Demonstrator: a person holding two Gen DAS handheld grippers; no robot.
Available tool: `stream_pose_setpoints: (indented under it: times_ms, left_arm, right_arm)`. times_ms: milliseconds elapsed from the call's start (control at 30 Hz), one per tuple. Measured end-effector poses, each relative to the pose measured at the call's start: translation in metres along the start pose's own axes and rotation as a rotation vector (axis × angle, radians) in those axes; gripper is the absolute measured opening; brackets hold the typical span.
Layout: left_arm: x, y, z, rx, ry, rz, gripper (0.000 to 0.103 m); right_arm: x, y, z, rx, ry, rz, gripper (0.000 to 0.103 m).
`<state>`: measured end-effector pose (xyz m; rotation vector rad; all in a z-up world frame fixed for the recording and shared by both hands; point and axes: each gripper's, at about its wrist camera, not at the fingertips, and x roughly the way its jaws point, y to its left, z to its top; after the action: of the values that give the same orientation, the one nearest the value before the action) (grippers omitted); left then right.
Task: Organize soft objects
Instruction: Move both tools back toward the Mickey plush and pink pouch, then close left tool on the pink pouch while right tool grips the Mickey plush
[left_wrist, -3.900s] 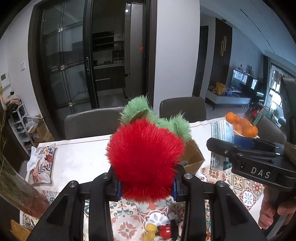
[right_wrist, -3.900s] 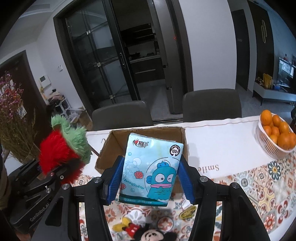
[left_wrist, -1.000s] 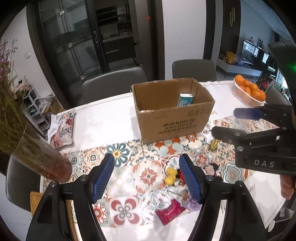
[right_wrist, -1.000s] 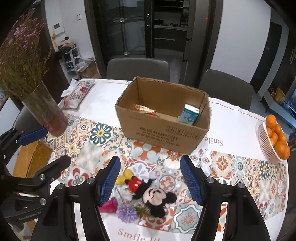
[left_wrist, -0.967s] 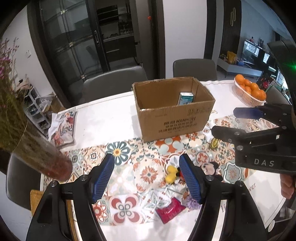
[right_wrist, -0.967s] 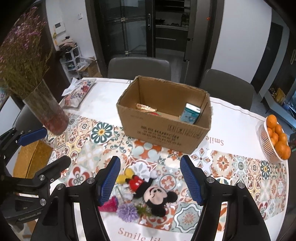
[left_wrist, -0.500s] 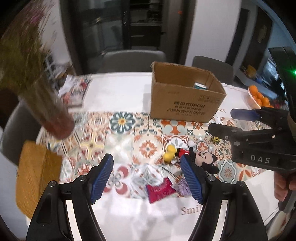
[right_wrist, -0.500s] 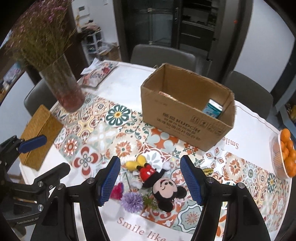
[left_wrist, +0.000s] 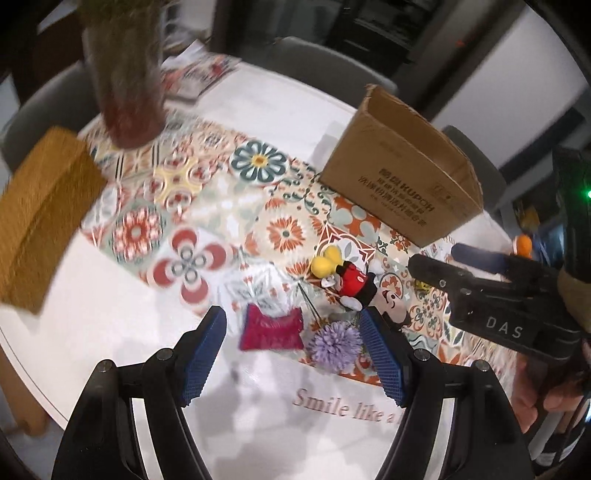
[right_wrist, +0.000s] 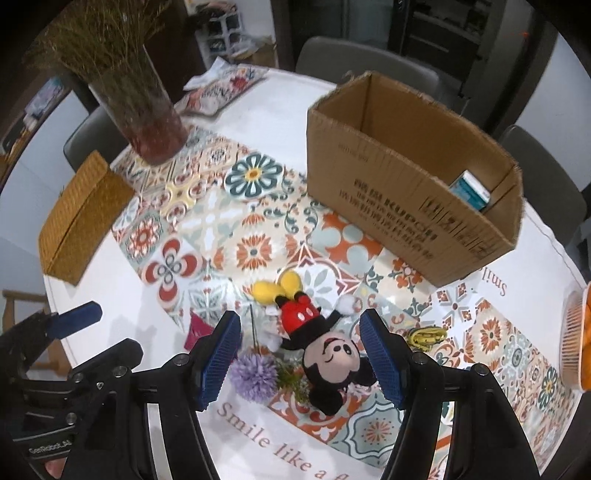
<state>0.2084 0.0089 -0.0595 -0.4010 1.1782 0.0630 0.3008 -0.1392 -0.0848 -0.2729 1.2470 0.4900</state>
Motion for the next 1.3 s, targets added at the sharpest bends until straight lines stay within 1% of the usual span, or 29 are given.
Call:
stream_pose_setpoints:
  times_ms: [167,267,367,467,567,667,767,900,1033,1100,1200,1300]
  left_arm:
    - [0.016,0.006,-0.012,-0.158,0.032,-0.014,0.074]
    - [0.028,0.012,-0.020,-0.253,0.057,-0.022,0.074]
    - [0.041,0.020,-0.026,-0.359,0.093,-0.044,0.074]
    - [0.051,0.024,-0.032,-0.457,0.113,-0.082,0.074]
    - [0.059,0.027,-0.035,-0.521,0.123,-0.086,0.074]
    - [0.066,0.030,-0.037,-0.575,0.124,-0.077,0.074]
    - [0.072,0.033,-0.040,-0.628,0.103,-0.047,0.074]
    - [0.085,0.039,-0.046,-0.734,0.121,-0.056,0.074]
    - [0.092,0.043,-0.051,-0.817,0.103,-0.016,0.076]
    - [0.097,0.045,-0.052,-0.843,0.105,0.004,0.076]
    - [0.107,0.048,-0.053,-0.873,0.131,0.013,0.077]
    - [0.115,0.050,-0.054,-0.889,0.161,0.051,0.077]
  right_arm:
    - [0.020,-0.003,0.003,-0.052,0.087,0.013,0.068]
    - [0.036,-0.003,0.005,-0.085,0.137,-0.006,0.068]
    - [0.050,-0.004,0.005,-0.103,0.180,-0.011,0.068]
    - [0.064,-0.004,0.006,-0.111,0.217,0.007,0.068]
    - [0.075,-0.004,0.004,-0.120,0.250,0.007,0.068]
    - [0.083,-0.003,0.003,-0.138,0.267,-0.008,0.068]
    - [0.089,-0.004,0.004,-0.140,0.274,-0.016,0.068]
    - [0.100,-0.006,0.004,-0.146,0.292,-0.035,0.068]
    - [0.110,-0.008,0.003,-0.163,0.319,-0.054,0.068]
    - [0.116,-0.008,0.003,-0.172,0.335,-0.063,0.068]
    - [0.125,-0.010,0.004,-0.169,0.354,-0.065,0.068]
    - [0.134,-0.013,0.005,-0.154,0.371,-0.036,0.068]
